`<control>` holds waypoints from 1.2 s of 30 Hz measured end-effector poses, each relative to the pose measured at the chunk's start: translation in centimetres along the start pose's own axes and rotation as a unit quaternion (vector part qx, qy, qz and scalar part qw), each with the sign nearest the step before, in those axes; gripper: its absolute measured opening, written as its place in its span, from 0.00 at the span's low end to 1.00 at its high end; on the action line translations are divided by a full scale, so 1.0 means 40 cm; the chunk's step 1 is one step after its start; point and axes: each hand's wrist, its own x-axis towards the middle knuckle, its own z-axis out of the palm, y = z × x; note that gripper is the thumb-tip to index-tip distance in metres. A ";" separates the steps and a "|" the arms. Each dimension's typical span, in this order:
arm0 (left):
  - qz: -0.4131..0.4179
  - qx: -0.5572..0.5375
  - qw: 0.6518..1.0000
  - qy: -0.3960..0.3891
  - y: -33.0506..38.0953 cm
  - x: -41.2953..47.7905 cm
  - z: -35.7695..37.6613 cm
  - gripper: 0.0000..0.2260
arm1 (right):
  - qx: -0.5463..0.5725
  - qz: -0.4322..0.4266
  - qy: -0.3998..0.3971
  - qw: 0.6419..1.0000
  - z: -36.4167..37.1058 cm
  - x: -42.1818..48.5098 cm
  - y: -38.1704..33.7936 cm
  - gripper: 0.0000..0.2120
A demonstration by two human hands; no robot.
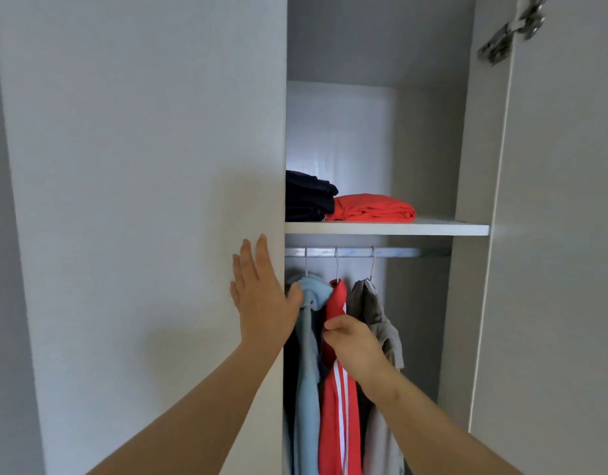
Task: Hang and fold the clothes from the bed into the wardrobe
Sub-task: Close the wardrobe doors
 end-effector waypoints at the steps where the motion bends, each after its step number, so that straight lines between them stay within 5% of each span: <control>1: 0.014 -0.023 1.000 -0.016 0.020 -0.020 -0.024 0.37 | -0.005 0.000 0.005 1.000 -0.007 -0.035 -0.006 0.09; 9: 0.109 -0.199 0.969 -0.101 0.219 -0.237 -0.169 0.11 | -0.039 0.013 0.108 0.993 -0.187 -0.379 -0.062 0.12; 15: 0.109 -0.226 0.947 -0.199 0.382 -0.360 -0.191 0.11 | -0.043 0.026 0.228 0.972 -0.369 -0.584 -0.064 0.14; 25: 0.097 -0.271 0.926 -0.245 0.646 -0.525 -0.100 0.10 | -0.107 -0.025 0.388 0.915 -0.709 -0.716 -0.026 0.13; 29: 0.079 -0.260 0.928 -0.253 0.719 -0.578 -0.055 0.11 | -0.103 -0.006 0.337 0.936 -0.810 -0.706 -0.004 0.20; 31: 0.074 -0.259 0.929 -0.254 0.730 -0.590 -0.043 0.11 | -0.055 0.002 0.270 0.961 -0.823 -0.692 0.005 0.10; 33: 0.068 -0.259 0.931 -0.246 0.725 -0.589 -0.039 0.11 | -0.051 0.010 0.275 0.960 -0.826 -0.683 0.010 0.02; 36: 0.045 -0.266 0.936 -0.226 0.701 -0.579 -0.043 0.11 | -0.068 0.004 0.293 0.954 -0.822 -0.682 0.008 0.10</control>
